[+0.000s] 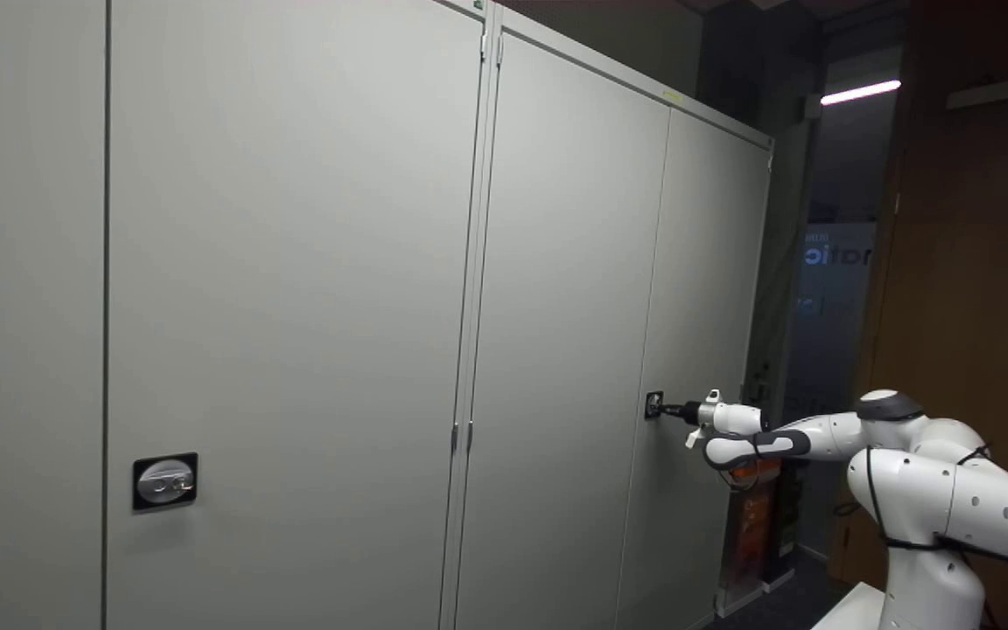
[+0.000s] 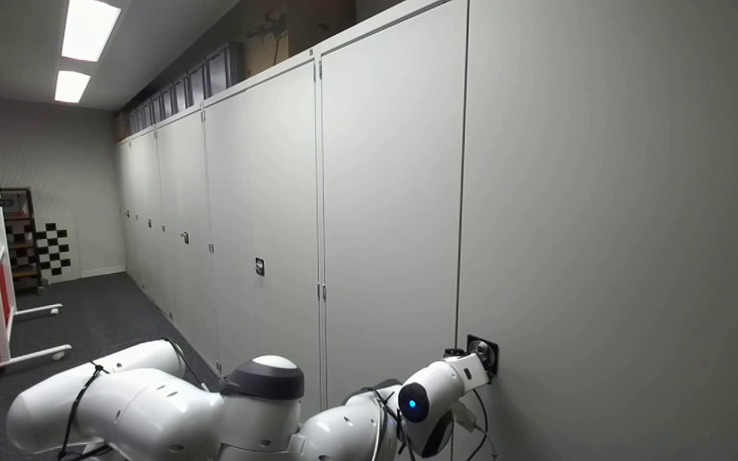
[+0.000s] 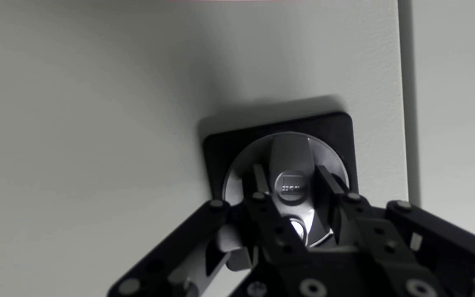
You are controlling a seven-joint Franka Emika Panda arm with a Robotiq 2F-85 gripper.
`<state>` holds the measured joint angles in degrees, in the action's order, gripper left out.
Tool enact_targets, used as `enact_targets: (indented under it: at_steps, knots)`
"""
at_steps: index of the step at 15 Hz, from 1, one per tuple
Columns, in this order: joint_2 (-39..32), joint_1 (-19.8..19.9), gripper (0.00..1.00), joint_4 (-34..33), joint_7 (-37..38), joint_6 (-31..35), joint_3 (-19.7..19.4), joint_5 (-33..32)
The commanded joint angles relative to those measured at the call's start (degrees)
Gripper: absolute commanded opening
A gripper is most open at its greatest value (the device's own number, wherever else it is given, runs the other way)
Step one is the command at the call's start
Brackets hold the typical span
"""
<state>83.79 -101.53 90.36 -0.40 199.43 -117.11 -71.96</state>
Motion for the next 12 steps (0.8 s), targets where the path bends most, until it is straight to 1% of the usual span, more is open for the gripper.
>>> enact_targets:
  at_steps: [1,6,12]
  knots:
    - [0.3,-5.4,0.08,-9.2,-8.1,0.0,-3.1,7.7]
    - [0.4,-5.6,0.08,-9.0,-13.8,0.8,-3.3,10.5]
    - [0.5,-5.8,0.08,-9.3,-17.3,1.0,-3.4,11.3]
